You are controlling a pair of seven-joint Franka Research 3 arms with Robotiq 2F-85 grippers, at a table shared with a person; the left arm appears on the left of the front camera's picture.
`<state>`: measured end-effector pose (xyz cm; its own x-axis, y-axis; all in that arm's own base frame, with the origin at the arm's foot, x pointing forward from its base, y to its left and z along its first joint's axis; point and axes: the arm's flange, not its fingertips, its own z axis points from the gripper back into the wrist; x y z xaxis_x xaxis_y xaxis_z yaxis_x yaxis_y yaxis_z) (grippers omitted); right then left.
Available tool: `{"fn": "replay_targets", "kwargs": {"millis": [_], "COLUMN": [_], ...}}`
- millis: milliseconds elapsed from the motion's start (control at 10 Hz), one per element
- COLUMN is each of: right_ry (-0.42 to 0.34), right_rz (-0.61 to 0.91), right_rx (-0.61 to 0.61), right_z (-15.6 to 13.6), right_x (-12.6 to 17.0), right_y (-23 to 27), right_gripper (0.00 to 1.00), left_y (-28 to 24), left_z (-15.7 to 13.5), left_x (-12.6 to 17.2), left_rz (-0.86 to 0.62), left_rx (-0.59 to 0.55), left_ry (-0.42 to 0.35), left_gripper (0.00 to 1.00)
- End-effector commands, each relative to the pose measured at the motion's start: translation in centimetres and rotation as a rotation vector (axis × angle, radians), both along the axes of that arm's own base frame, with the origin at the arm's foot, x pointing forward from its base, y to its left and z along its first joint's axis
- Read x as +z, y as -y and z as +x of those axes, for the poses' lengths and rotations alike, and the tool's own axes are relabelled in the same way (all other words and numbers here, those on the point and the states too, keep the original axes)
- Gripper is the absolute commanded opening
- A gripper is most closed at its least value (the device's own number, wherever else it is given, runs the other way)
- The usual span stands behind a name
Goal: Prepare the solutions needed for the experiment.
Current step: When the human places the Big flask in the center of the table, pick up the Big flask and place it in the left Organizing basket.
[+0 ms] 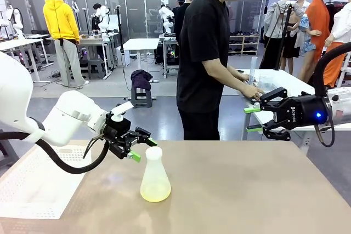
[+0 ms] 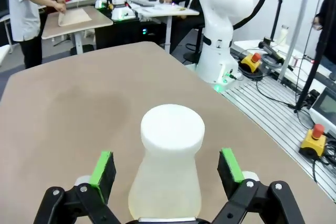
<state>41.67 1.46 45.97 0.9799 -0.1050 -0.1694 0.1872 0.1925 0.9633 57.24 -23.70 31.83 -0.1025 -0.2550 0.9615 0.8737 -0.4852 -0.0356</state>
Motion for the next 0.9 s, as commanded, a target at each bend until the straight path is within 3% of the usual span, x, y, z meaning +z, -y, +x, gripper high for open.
{"fn": "replay_targets", "kwargs": {"millis": [0,800], "right_ry": [0.006,0.006], "right_rz": [0.004,0.004], "right_rx": [0.000,0.000], "right_z": [-0.1,-0.1], "right_x": [0.2,0.2], "right_y": [0.0,0.0], "right_gripper": [0.50,0.50], "left_y": [0.5,1.5], "left_z": [1.0,1.3], "left_x": [-0.5,-4.0], "left_rz": [0.015,-0.086], "left_rx": [-0.059,-0.173], "left_ry": [-0.046,-0.126], "left_gripper": [1.00,1.00]}}
